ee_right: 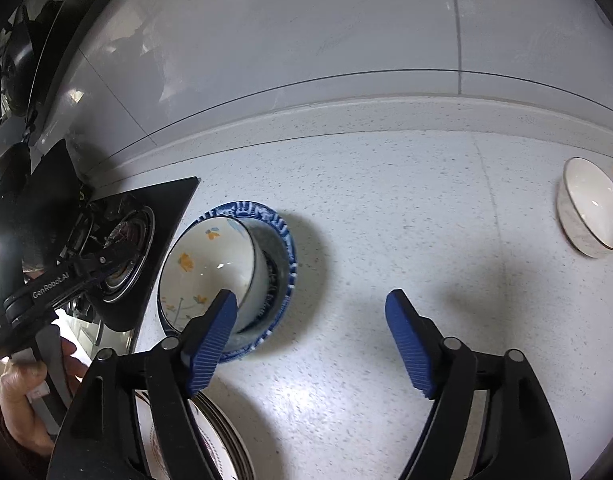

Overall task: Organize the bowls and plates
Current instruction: 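Open both grippers and lift them off the nested bowls, then move both tools to the rim of the small plain white bowl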

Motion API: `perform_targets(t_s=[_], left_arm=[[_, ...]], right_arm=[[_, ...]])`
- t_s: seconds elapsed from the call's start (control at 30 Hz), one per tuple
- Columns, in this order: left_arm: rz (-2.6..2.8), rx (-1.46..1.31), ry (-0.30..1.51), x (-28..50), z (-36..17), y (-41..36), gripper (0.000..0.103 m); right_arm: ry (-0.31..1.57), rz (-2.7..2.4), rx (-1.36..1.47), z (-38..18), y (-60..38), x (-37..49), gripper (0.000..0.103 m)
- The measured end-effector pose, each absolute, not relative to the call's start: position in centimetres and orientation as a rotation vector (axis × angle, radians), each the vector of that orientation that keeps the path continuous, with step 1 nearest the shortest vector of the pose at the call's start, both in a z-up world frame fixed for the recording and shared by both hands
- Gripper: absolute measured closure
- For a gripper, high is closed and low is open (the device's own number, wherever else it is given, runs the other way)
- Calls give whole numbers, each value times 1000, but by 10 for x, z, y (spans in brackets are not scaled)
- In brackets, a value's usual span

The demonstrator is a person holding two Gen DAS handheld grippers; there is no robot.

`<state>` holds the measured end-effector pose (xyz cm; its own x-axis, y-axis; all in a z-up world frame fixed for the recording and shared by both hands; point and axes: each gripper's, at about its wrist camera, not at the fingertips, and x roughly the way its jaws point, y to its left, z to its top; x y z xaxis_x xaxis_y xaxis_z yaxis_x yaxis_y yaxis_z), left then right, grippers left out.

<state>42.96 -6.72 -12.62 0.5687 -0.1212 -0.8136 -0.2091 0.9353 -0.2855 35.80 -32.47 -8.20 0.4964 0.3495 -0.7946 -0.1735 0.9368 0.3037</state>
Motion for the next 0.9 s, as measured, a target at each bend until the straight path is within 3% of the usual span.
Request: perform_targets(t_s=[0.23, 0.6, 0.9], left_arm=[[-59, -349, 964, 422, -105, -116, 19], [-311, -569, 1114, 454, -124, -244, 18], [-393, -544, 1200, 511, -153, -364, 18]], right_arm=[[998, 296, 226, -78, -378, 349, 21], [949, 114, 290, -64, -515, 350, 21], [965, 24, 383, -76, -597, 396, 21]])
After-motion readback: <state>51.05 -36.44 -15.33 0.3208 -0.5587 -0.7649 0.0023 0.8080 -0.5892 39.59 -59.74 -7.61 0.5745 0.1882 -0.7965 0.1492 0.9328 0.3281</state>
